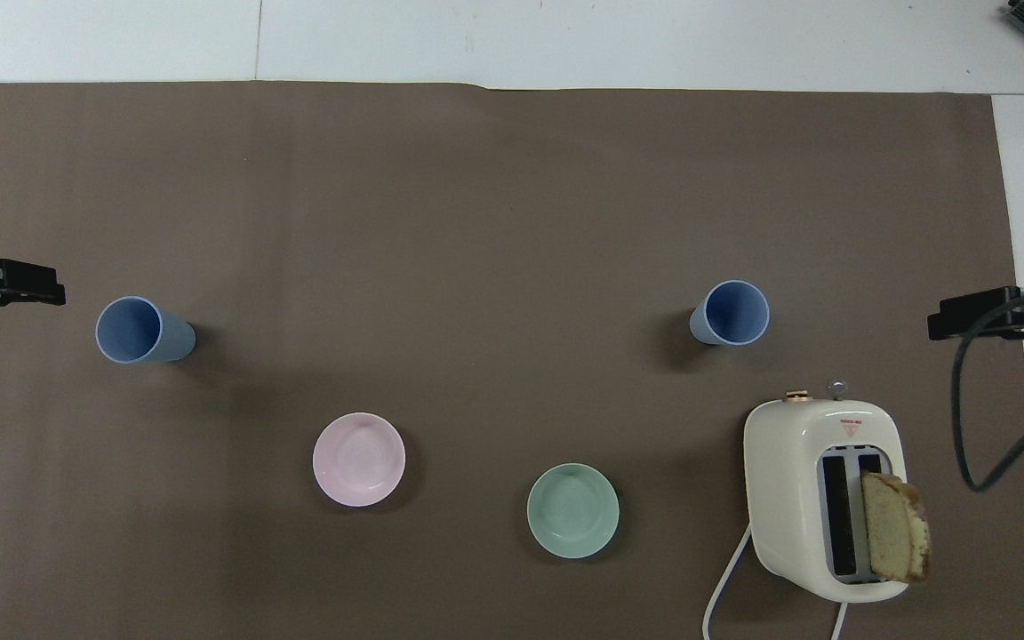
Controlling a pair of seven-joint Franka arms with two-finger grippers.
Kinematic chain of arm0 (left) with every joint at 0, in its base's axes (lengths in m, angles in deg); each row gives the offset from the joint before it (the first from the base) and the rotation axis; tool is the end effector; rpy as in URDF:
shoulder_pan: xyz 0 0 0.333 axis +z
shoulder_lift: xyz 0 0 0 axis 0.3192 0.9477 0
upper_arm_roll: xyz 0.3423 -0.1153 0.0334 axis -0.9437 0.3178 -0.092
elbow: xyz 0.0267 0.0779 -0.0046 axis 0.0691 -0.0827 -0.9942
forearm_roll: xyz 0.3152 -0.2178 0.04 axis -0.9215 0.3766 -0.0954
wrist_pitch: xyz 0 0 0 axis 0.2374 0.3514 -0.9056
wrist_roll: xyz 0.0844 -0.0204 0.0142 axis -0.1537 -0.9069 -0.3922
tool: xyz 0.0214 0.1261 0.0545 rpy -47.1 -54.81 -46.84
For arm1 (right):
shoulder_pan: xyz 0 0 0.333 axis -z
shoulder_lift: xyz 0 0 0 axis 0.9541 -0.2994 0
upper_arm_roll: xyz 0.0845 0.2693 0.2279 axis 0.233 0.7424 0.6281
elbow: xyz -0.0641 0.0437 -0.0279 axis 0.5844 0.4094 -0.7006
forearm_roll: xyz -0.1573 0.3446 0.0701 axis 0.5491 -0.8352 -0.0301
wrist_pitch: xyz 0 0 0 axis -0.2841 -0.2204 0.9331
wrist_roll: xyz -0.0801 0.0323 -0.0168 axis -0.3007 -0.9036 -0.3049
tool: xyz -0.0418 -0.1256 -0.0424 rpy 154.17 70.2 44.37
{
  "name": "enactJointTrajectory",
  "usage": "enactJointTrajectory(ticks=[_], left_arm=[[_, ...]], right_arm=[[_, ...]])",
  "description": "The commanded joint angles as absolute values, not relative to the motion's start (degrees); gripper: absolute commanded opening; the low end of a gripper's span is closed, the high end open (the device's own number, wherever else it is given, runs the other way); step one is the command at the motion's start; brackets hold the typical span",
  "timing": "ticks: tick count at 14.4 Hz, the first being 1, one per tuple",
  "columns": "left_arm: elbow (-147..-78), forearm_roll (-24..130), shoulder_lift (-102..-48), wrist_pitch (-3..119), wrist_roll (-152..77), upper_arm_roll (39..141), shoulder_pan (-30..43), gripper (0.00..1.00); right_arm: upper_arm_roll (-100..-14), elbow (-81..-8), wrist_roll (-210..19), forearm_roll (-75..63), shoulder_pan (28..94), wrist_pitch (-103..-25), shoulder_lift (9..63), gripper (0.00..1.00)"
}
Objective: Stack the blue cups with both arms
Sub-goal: 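Reach the left gripper to the blue cup nearest it and grasp it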
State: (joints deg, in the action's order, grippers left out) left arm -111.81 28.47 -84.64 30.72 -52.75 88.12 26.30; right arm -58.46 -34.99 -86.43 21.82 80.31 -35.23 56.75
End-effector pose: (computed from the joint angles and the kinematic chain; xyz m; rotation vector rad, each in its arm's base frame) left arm 0.5582 0.0601 0.5218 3.1210 0.1781 0.0858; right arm 0.5082 -0.0081 0.6544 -3.1038 0.0782 0.0043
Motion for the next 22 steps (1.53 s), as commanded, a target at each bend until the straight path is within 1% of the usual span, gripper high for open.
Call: enactJointTrajectory(ticks=[1, 4, 6, 8, 11, 12, 13, 14, 15, 19, 21, 22], left_arm=[[-117.8, 27.9, -84.8, 37.6, -53.3, 88.6, 27.1, 1.0], [-121.8, 28.0, -82.4, 42.8, -53.2, 88.6, 27.1, 1.0], [-124.0, 28.0, -82.1, 45.5, -53.2, 88.6, 27.1, 1.0], [-124.1, 28.0, -80.4, 46.2, -53.2, 88.6, 27.1, 1.0], [-125.4, 28.0, -80.4, 46.3, -52.9, 88.6, 26.9, 1.0], [-125.4, 28.0, -80.4, 46.2, -52.8, 88.6, 26.9, 0.78], [-125.5, 28.0, -80.5, 46.0, -52.9, 88.6, 26.9, 0.44], [-125.5, 28.1, -80.5, 45.7, -52.9, 88.6, 26.9, 0.13], [-125.5, 28.1, -80.2, 45.7, -53.1, 88.6, 26.8, 0.0], [-123.9, 32.2, -79.5, 45.8, -53.4, 88.6, 26.9, 0.0], [-119.3, 32.7, -78.1, 44.4, -53.3, 88.6, 26.8, 0.0], [-115.4, 32.7, -77.7, 41.7, -52.8, 88.6, 26.4, 0.0]], right_arm=[[-58.3, -35.3, -85.8, 21.5, 80.6, -35.2, 57.3, 1.0], [-58.3, -35.3, -85.8, 21.5, 80.5, -35.2, 57.3, 1.0], [-58.3, -35.3, -85.8, 21.5, 80.6, -35.3, 57.3, 1.0], [-58.3, -35.3, -85.8, 21.4, 80.6, -35.2, 57.4, 1.0], [-58.3, -35.3, -85.8, 21.5, 80.5, -35.2, 57.4, 1.0], [-58.3, -35.3, -85.8, 21.5, 80.5, -35.3, 57.4, 1.0], [-58.3, -35.3, -85.8, 21.5, 80.6, -35.2, 57.3, 1.0], [-58.3, -35.3, -85.8, 21.5, 80.5, -35.2, 57.3, 1.0], [-58.3, -35.3, -85.8, 21.5, 80.5, -35.2, 57.4, 1.0], [-58.3, -35.3, -85.7, 21.5, 80.5, -35.2, 57.4, 1.0], [-58.3, -35.3, -85.8, 21.5, 80.5, -35.2, 57.4, 1.0], [-58.3, -35.3, -85.8, 21.5, 80.5, -35.2, 57.4, 1.0]])
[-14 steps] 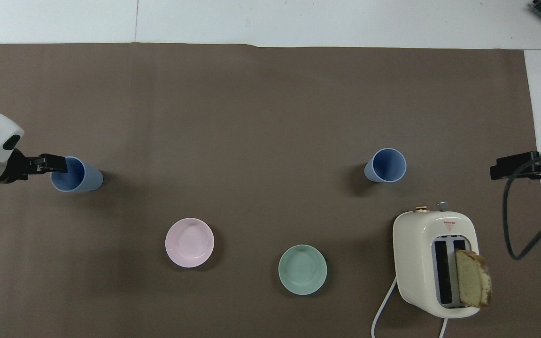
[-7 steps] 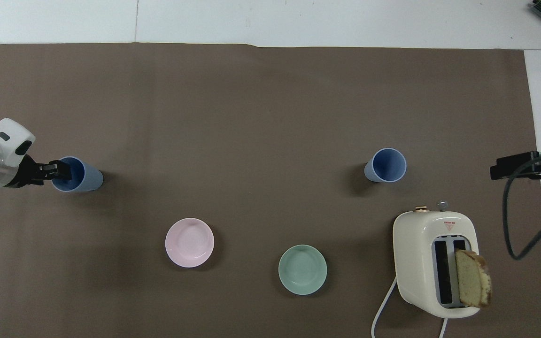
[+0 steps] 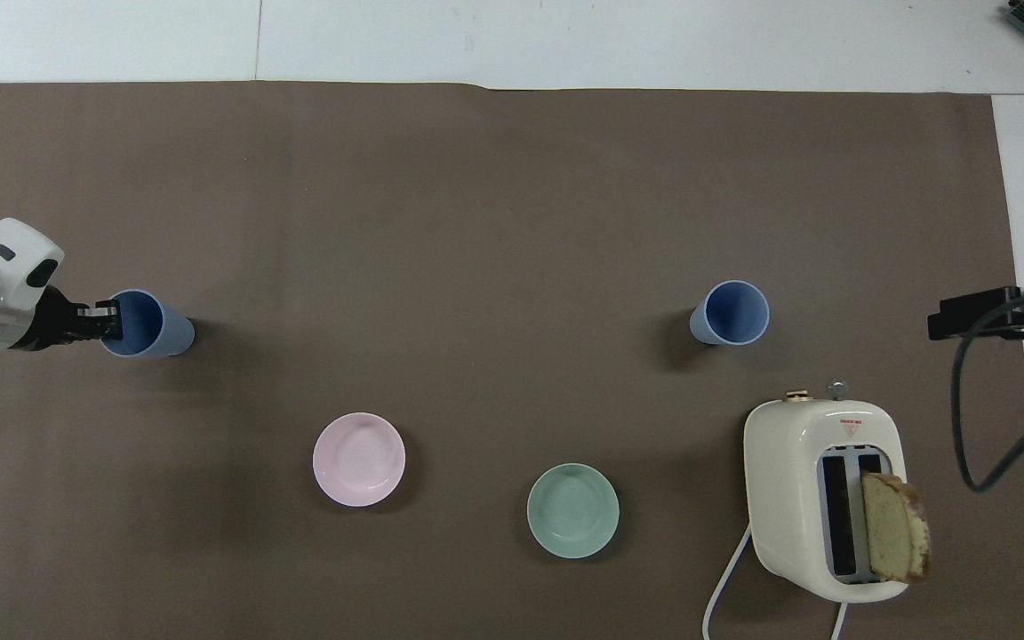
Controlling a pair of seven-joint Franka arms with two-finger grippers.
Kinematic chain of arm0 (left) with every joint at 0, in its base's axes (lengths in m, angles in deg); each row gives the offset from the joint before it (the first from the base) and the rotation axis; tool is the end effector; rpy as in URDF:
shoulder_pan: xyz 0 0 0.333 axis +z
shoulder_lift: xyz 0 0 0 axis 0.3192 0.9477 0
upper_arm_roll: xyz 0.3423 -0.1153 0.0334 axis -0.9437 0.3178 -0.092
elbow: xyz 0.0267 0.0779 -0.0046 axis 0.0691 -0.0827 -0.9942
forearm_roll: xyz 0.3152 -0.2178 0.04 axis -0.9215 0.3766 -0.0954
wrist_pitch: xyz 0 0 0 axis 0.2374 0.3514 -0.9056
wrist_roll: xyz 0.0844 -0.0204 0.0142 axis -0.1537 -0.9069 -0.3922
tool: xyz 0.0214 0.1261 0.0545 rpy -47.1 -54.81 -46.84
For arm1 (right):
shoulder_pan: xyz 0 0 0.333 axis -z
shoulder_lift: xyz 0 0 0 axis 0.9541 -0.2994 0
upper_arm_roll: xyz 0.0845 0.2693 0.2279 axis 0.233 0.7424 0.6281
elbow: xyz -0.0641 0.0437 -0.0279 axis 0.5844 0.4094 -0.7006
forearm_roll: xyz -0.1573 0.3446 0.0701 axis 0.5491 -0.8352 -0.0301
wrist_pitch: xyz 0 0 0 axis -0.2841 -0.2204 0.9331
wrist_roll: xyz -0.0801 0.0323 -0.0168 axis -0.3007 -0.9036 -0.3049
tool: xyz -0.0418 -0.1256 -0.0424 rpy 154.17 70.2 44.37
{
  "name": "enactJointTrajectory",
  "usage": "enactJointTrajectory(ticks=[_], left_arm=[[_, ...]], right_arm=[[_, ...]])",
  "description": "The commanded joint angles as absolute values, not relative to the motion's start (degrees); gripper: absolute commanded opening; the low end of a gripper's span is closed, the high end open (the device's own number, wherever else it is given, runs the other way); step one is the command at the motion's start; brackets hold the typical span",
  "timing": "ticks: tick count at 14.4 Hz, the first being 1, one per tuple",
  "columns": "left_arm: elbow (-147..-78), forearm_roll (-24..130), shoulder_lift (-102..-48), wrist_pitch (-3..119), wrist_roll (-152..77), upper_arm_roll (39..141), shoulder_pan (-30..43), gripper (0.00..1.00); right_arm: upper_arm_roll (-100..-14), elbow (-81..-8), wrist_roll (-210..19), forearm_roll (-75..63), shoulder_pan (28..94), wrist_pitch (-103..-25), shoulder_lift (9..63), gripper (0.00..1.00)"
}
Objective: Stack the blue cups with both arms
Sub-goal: 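Carry the blue cup with the left gripper toward the table center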
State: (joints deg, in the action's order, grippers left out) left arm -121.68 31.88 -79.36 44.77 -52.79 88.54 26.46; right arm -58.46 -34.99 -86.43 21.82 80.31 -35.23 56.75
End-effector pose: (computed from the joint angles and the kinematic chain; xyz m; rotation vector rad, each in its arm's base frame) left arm 0.5656 0.0556 0.4122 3.0675 0.2256 0.0590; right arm 0.5082 -0.0081 0.6544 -3.1038 0.0782 0.0043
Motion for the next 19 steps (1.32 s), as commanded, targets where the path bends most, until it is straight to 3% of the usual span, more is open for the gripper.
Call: enactJointTrajectory(ticks=[1, 4, 9, 13, 19], left_arm=[[-112.1, 32.7, -77.4, 39.8, -52.4, 88.6, 26.1, 0.0], [-107.2, 32.7, -77.2, 38.0, -43.8, 89.3, 22.4, 0.0], [-106.9, 31.9, -76.7, 39.3, -30.4, 89.2, 9.2, 0.0], [-102.8, 28.4, -69.3, 44.8, -15.0, 89.2, -3.4, 0.0], [-101.7, 28.2, -65.5, 47.9, -13.8, 89.3, -9.2, 0.0]], right_arm=[[-58.3, -35.3, -85.8, 21.5, 80.6, -35.2, 57.4, 1.0], [-58.3, -35.3, -85.7, 21.5, 80.5, -35.2, 57.4, 1.0], [-58.3, -35.3, -85.7, 21.5, 80.6, -35.2, 57.4, 1.0], [-58.2, -35.3, -85.8, 21.5, 80.5, -35.2, 57.4, 1.0], [-58.3, -35.3, -85.8, 21.5, 80.5, -35.2, 57.3, 1.0]])
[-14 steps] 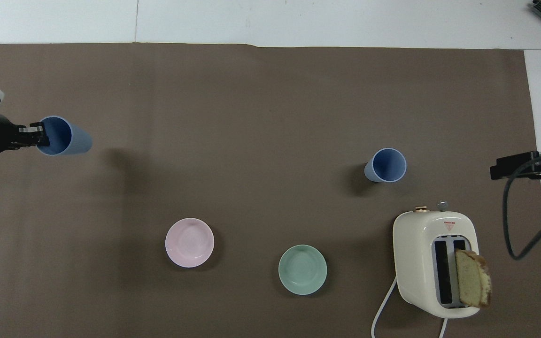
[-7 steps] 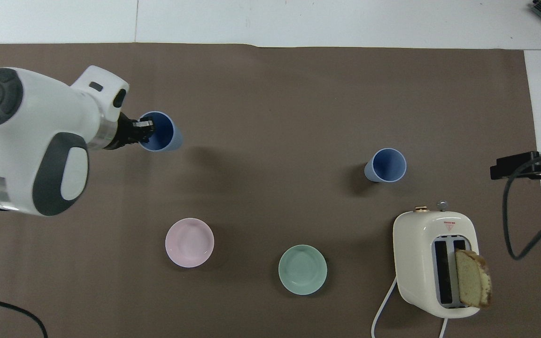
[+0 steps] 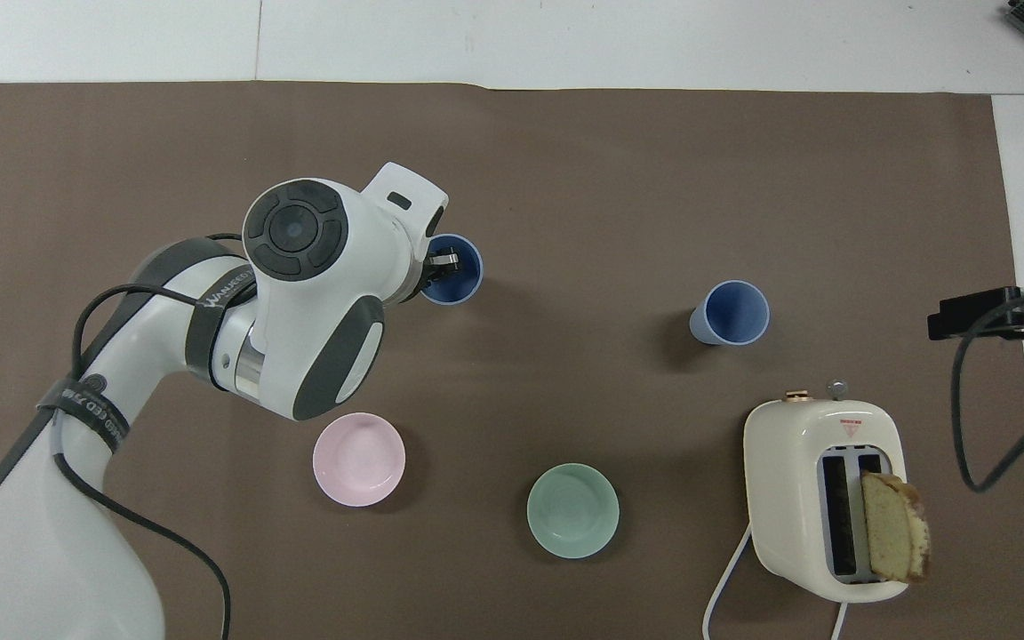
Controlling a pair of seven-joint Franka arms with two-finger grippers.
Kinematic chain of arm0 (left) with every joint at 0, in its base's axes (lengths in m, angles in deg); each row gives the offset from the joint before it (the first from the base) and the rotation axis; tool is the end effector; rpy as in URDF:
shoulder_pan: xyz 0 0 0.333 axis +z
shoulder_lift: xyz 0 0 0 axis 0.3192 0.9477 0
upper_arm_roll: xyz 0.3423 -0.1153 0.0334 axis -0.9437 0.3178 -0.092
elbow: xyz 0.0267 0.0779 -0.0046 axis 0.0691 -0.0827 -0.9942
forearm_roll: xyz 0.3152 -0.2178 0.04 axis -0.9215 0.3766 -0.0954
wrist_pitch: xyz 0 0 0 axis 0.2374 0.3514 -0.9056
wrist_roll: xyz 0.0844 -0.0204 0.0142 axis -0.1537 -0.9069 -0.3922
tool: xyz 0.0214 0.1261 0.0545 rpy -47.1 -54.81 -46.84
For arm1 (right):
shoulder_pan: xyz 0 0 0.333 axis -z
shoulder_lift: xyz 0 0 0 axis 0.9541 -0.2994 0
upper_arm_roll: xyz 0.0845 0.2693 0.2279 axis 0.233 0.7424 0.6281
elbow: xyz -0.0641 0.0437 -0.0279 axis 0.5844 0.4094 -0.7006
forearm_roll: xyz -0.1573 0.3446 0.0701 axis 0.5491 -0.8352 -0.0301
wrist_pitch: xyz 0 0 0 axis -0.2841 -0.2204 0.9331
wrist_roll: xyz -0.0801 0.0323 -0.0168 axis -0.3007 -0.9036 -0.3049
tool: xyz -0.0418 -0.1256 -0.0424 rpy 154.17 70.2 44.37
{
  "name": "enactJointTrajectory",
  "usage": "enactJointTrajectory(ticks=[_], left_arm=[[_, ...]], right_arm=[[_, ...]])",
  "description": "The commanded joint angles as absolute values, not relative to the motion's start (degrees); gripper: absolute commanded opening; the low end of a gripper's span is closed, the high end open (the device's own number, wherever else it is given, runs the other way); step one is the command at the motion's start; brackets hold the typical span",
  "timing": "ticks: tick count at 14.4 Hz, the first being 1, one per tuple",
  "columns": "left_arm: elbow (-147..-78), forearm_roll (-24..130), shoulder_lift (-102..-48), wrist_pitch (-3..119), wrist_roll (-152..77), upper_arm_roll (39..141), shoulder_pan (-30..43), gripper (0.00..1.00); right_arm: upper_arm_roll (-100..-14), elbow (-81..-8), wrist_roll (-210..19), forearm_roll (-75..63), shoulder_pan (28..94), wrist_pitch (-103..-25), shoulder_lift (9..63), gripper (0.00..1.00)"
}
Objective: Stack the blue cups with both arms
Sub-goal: 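Carry the blue cup with the left gripper toward the table center, then release the cup with the left gripper while the right gripper reaches the other cup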
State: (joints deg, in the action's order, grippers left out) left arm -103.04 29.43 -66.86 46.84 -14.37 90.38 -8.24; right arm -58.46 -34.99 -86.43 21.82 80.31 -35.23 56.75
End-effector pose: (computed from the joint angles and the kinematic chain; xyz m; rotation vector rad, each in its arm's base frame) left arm 0.5812 -0.3396 0.4329 2.9859 0.2379 0.1801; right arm 0.5082 -0.0081 0.6544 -3.1038 0.0782 0.0043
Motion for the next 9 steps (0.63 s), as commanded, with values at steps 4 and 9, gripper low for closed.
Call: enactJointTrajectory(ticks=[4, 9], left_arm=[[-101.9, 26.4, -62.6, 49.5, -13.8, 89.2, -11.5, 0.0], [-102.3, 26.2, -62.3, 49.8, -13.9, 89.3, -11.9, 0.08]], right_arm=[[-58.3, -35.3, -85.8, 21.5, 80.6, -35.2, 57.4, 1.0], [-58.4, -35.3, -85.7, 21.5, 80.6, -34.9, 57.4, 1.0]])
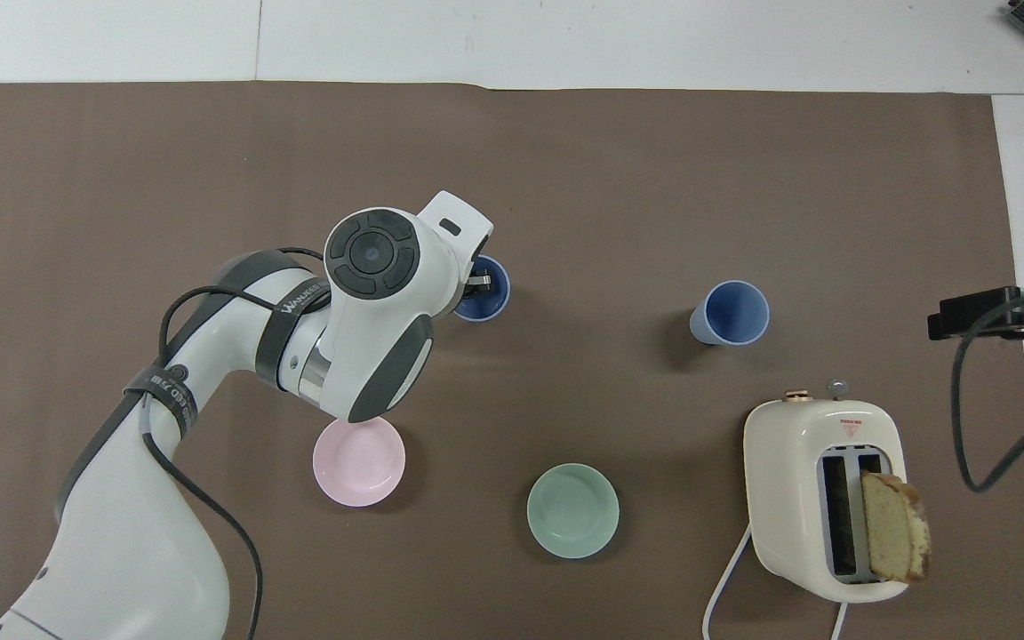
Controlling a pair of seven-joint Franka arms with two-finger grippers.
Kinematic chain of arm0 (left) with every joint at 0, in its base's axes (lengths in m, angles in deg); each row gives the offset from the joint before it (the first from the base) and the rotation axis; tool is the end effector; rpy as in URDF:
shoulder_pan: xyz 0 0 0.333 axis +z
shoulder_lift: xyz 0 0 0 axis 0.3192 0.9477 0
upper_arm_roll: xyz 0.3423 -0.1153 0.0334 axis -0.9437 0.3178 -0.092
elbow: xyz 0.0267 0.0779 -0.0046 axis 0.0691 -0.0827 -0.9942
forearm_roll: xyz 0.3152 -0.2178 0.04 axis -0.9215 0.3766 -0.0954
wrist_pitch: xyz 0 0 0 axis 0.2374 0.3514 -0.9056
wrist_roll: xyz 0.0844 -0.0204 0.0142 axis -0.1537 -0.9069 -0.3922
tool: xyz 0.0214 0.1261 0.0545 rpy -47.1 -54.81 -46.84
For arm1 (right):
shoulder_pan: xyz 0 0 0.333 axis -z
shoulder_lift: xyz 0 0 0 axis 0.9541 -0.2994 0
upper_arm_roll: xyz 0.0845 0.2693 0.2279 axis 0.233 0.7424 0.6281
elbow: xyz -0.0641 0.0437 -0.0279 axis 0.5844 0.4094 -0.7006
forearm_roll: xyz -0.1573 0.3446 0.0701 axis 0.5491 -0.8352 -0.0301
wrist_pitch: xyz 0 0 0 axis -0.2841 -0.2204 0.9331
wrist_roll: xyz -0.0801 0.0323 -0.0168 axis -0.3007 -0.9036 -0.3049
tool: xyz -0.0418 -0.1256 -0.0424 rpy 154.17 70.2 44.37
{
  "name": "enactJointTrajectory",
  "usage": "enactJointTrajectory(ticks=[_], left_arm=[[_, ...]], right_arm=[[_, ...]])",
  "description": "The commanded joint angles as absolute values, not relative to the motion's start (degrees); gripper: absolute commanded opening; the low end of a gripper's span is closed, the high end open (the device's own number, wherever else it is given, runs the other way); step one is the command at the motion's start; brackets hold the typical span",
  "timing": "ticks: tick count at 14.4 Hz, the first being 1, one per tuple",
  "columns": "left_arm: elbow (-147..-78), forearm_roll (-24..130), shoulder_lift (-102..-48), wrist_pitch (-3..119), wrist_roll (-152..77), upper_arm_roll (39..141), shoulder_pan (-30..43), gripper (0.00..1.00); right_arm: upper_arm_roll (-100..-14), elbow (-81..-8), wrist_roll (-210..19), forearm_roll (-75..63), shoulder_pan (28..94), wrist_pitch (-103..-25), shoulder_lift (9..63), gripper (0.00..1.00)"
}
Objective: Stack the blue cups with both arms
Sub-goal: 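Release the cup with the left gripper while the right gripper reaches the other cup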
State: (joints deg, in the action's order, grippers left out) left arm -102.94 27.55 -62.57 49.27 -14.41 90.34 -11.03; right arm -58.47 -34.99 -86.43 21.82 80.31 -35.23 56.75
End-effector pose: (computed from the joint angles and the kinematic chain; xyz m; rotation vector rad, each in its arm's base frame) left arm 0.5750 -0.3714 0.3875 3.0273 0.1430 0.1604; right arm 0.5082 -0.0082 0.6544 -3.1038 0.0784 0.0043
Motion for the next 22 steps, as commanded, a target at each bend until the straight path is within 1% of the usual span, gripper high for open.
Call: enactJointTrajectory(ticks=[1, 2, 4, 6, 8, 10, 12, 15, 18, 20, 22], left_arm=[[-102.3, 26.2, -62.3, 49.6, -13.9, 89.3, -11.9, 0.56], [-102.0, 26.0, -62.3, 49.5, -13.9, 89.2, -11.9, 1.0], [-101.4, 24.6, -62.7, 48.6, -13.9, 89.1, -11.7, 1.0], [-101.5, 24.5, -64.8, 46.5, -14.4, 88.7, -10.0, 1.0], [-101.5, 24.5, -67.0, 45.0, -14.4, 88.4, -9.0, 1.0], [-101.6, 24.5, -69.1, 44.3, -14.5, 88.0, -6.4, 1.0], [-102.2, 24.6, -72.2, 43.0, -15.2, 88.0, -3.6, 1.0], [-102.2, 24.8, -76.4, 38.1, -23.6, 88.0, 1.5, 1.0], [-102.4, 25.0, -78.1, 34.5, -31.4, 88.0, 6.0, 1.0], [-102.4, 25.6, -79.4, 32.0, -38.1, 88.0, 9.2, 1.0], [-102.5, 26.8, -80.2, 30.4, -42.9, 88.0, 11.6, 1.0]], right_arm=[[-58.3, -35.3, -85.8, 21.5, 80.6, -35.0, 57.4, 1.0], [-58.3, -35.4, -85.9, 21.4, 80.6, -35.0, 57.4, 1.0], [-58.2, -35.9, -86.1, 21.4, 80.4, -35.5, 57.7, 1.0], [-58.2, -37.6, -86.2, 21.4, 80.4, -36.4, 57.7, 1.0], [-58.2, -42.2, -86.0, 21.3, 80.3, -41.7, 57.6, 1.0], [-58.2, -45.4, -85.6, 21.3, 79.4, -45.3, 56.3, 1.0], [-58.2, -46.5, -85.4, 21.3, 78.1, -47.9, 53.5, 1.0], [-58.2, -47.1, -85.4, 21.3, 77.0, -50.6, 47.8, 1.0], [-58.2, -49.4, -85.4, 21.3, 75.4, -58.3, 45.6, 1.0], [-58.2, -49.5, -85.3, 21.3, 75.4, -59.5, 43.2, 1.0], [-58.2, -49.7, -85.4, 21.3, 75.3, -63.0, 41.3, 1.0]])
